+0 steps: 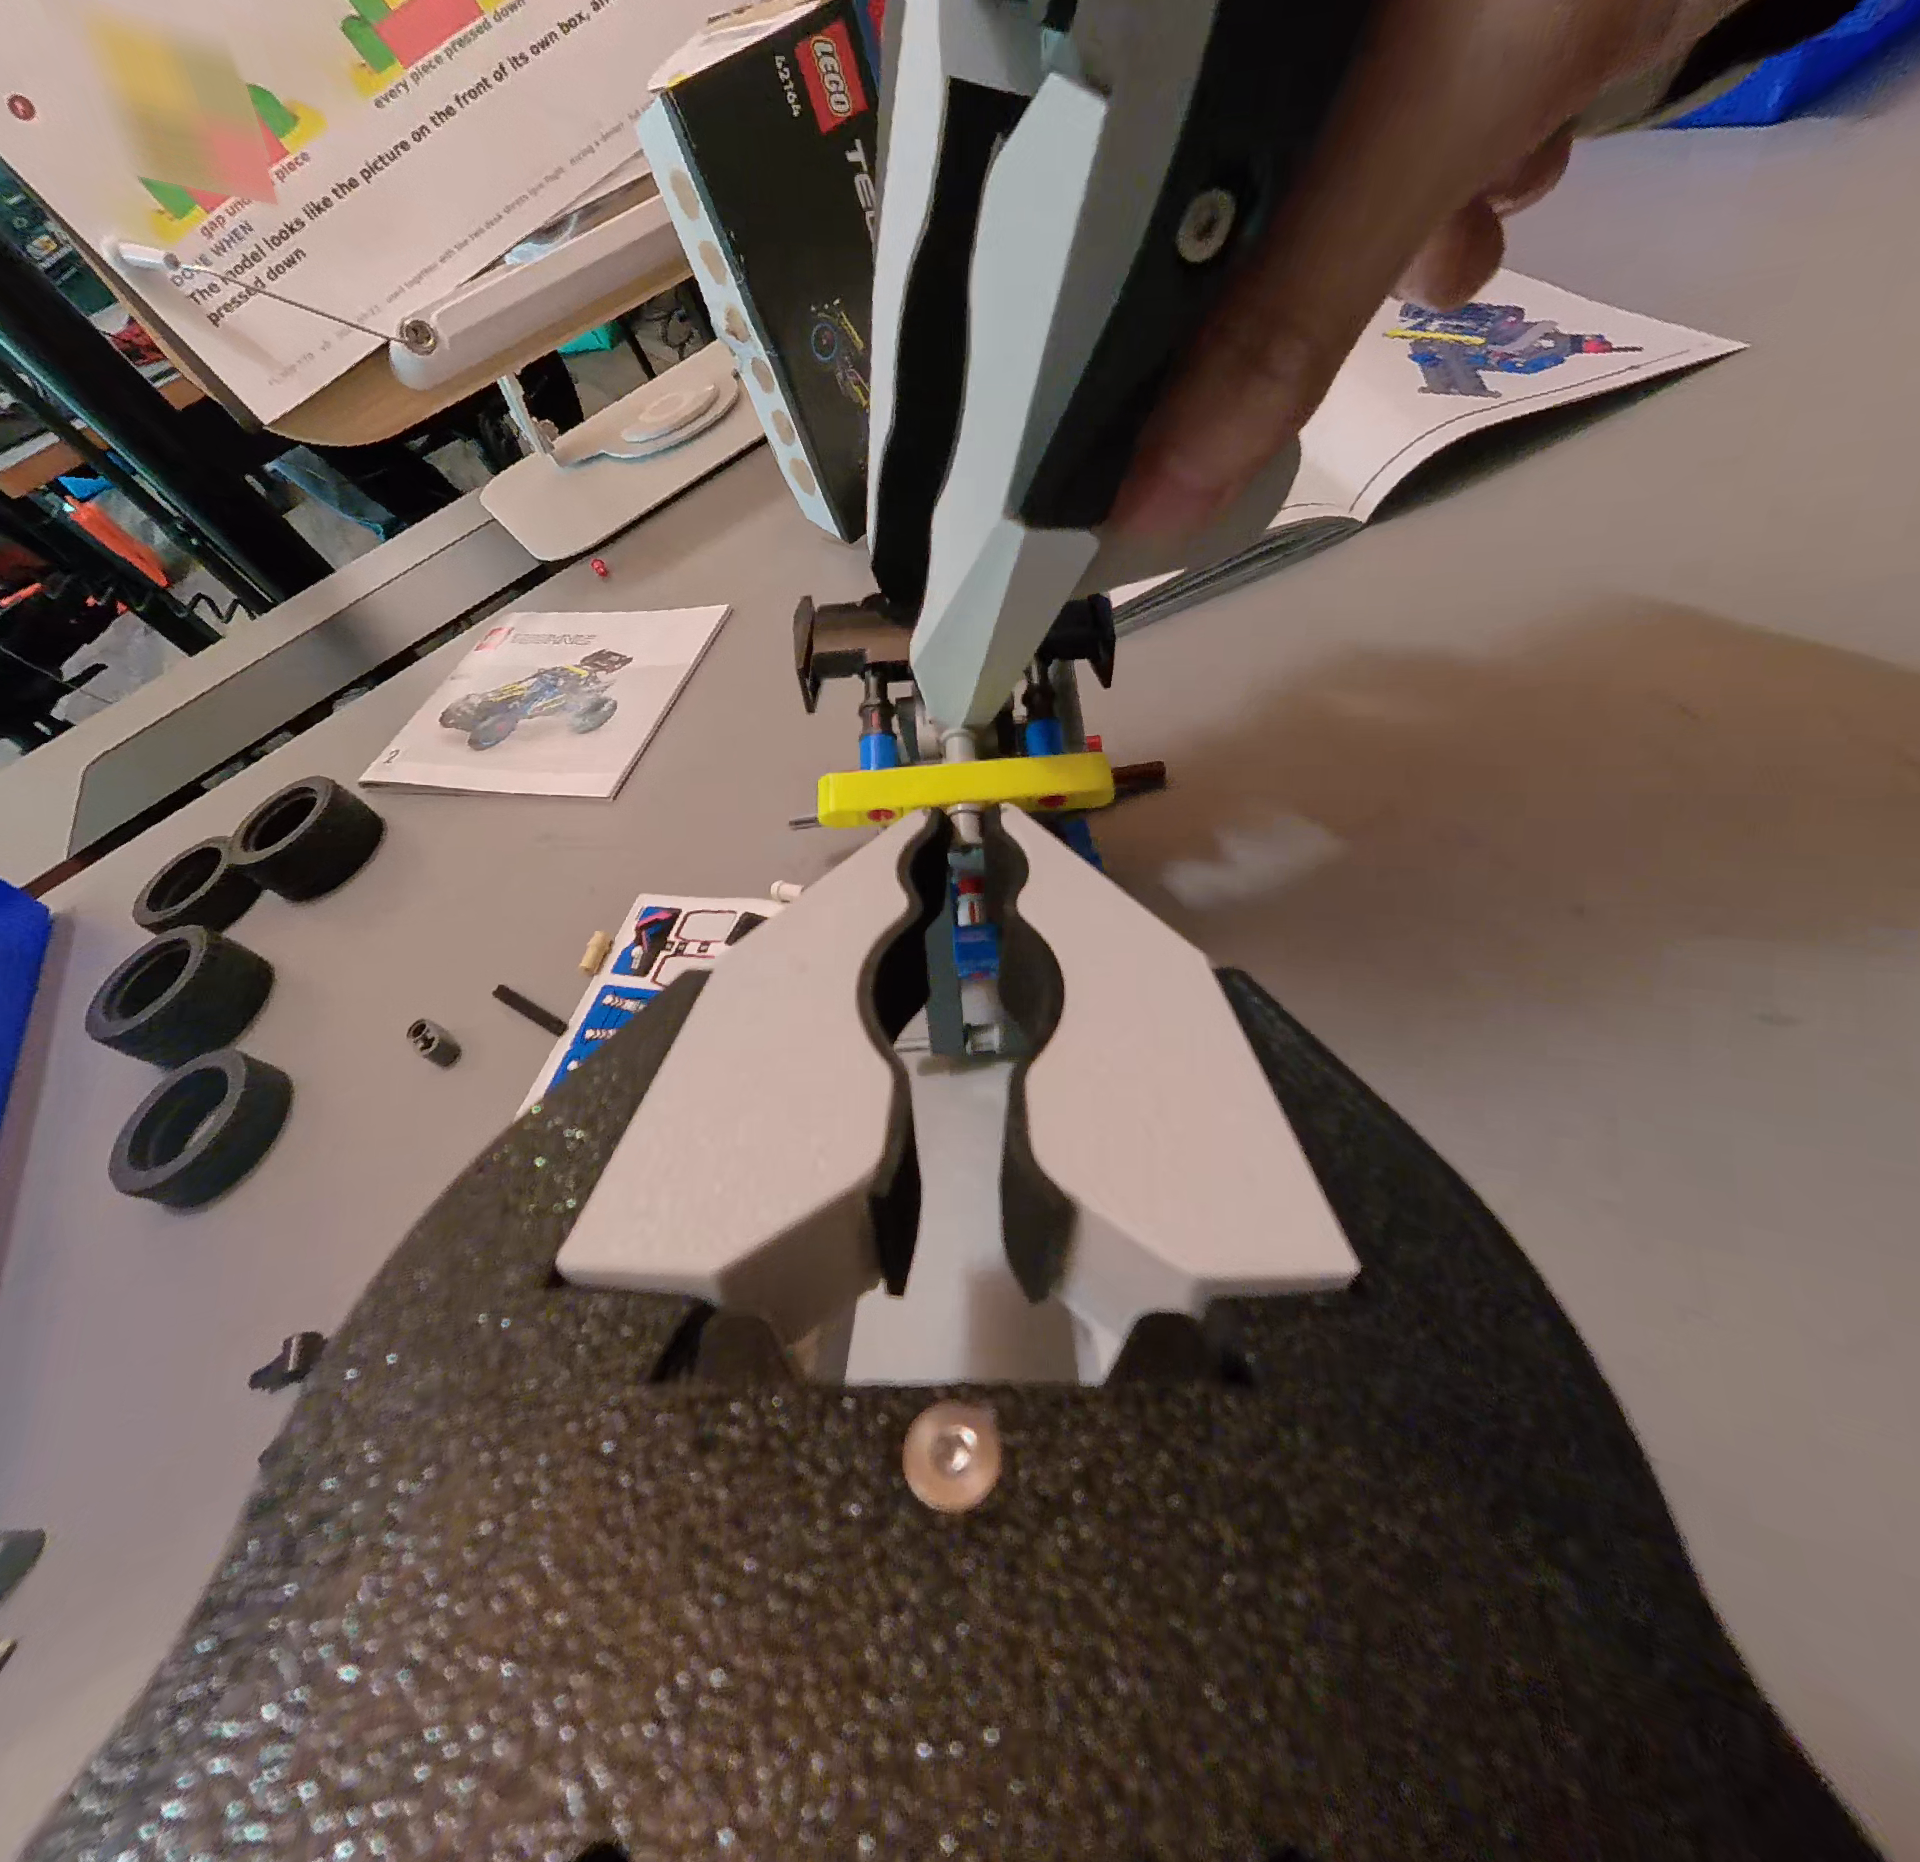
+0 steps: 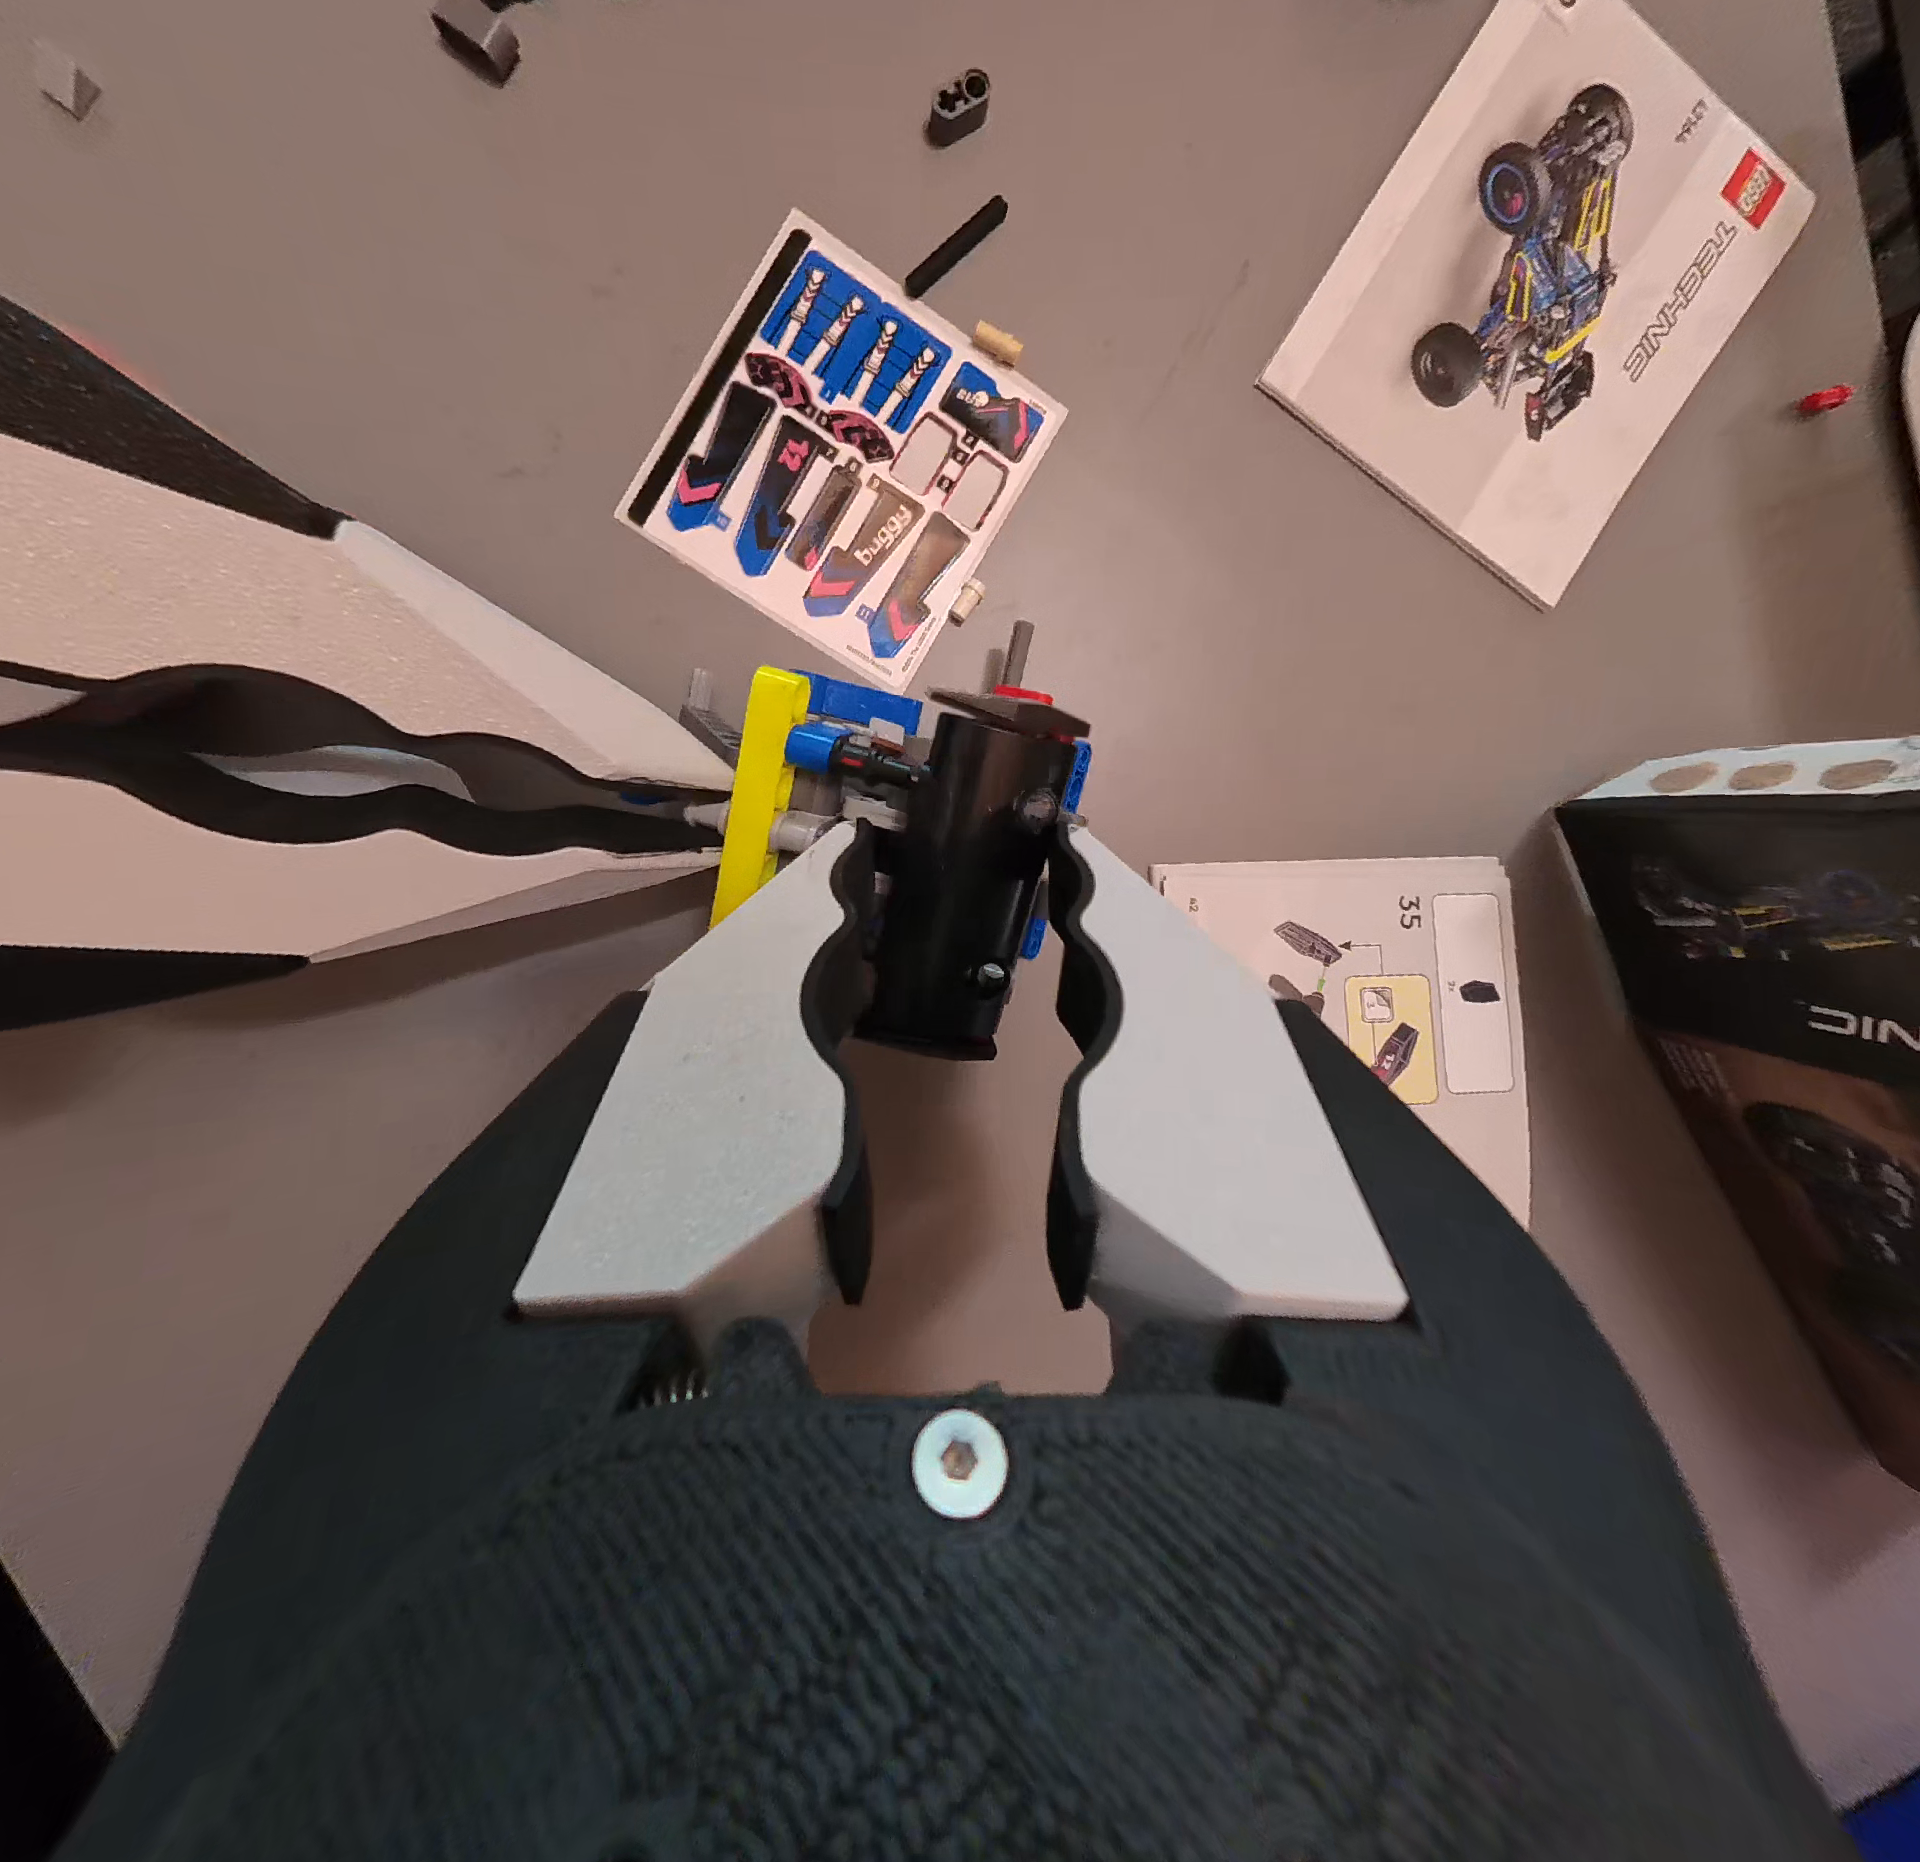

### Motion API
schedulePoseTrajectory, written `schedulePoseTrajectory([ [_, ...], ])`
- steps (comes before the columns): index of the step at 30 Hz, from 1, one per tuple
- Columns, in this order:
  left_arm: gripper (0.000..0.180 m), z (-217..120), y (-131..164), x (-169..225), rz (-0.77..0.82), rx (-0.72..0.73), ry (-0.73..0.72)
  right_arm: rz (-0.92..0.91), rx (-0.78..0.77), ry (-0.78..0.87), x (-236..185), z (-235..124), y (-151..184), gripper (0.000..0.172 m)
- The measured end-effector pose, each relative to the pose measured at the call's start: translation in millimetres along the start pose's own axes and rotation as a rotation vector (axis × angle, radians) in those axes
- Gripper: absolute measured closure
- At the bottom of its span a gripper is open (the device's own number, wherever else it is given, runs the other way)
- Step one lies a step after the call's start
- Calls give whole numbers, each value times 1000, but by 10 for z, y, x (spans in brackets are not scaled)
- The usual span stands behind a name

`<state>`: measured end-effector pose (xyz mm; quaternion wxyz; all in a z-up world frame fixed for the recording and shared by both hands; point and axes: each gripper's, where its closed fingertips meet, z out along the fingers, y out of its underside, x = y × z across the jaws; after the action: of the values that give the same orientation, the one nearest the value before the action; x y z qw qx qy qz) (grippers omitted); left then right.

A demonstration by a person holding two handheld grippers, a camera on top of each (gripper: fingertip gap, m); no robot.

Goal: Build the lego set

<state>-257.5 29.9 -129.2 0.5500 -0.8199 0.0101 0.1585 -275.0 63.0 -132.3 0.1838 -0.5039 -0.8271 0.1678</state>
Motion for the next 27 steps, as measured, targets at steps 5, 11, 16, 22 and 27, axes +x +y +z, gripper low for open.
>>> schedulePoseTrajectory([
  [5,176,-1,-11,39,11,3,1,-53,-81,-44,-9,-24,41,139],
  [11,176,4,-7,32,-14,-1,18,91,-50,-177,72,-125,65,130],
  [16,176,9,-4,27,-62,-3,53,211,-22,-303,75,-156,146,129],
  [22,177,4,-7,41,-69,5,102,349,34,-544,-82,-146,89,140],
  [27,177,-42,11,25,-60,18,153,491,83,-731,-111,-168,64,151],
])
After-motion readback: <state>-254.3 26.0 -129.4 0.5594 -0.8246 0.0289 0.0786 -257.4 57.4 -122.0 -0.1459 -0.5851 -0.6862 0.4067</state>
